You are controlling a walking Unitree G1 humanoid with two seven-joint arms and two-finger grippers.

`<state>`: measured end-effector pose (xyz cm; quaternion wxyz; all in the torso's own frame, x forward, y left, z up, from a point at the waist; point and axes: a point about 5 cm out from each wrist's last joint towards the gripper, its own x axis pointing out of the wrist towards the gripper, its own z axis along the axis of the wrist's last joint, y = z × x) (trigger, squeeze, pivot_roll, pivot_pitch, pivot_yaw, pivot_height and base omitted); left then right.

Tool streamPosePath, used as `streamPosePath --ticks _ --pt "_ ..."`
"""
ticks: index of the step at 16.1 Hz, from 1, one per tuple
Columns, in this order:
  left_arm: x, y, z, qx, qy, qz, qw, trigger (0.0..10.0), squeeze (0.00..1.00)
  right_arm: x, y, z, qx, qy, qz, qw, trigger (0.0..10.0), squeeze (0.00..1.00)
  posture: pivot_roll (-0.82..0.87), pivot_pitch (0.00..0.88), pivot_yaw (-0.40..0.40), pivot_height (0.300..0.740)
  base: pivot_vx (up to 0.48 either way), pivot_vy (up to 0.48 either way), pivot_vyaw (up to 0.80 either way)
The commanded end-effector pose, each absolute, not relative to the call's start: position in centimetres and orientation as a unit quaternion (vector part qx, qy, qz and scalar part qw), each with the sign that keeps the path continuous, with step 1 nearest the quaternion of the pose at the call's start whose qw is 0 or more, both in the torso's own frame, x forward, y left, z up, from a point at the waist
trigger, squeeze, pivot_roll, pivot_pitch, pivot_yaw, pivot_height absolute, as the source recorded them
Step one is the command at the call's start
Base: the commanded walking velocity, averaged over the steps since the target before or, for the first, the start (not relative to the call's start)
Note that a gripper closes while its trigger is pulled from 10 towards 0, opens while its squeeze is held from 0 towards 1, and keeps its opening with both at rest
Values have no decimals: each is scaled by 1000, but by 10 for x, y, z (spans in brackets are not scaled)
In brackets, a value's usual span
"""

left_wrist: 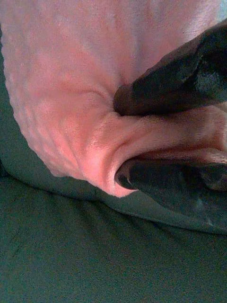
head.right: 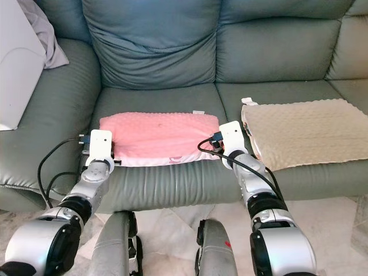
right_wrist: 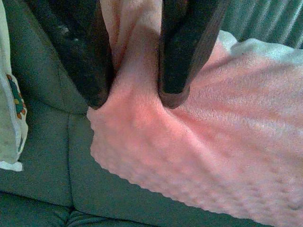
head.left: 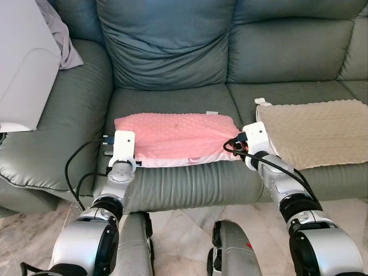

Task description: Move the pillow to the sofa

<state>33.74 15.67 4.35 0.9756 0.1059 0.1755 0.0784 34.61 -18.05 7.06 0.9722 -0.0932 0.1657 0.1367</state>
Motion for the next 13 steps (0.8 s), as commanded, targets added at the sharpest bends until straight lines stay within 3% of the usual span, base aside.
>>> streamPosePath --ticks 1,8,13 --pt "335 167 40 119 194 96 969 10000 1000 347 -187 71 -100 168 118 974 10000 1000 -51 184 -3 637 0 0 0" --pt "328 189 42 206 167 72 961 10000 1000 340 -201 61 -125 183 45 974 10000 1000 -9 89 18 637 0 0 0" --pt "305 199 41 220 138 82 962 10000 1000 321 -185 48 -101 150 58 982 10000 1000 8 0 22 637 0 0 0"
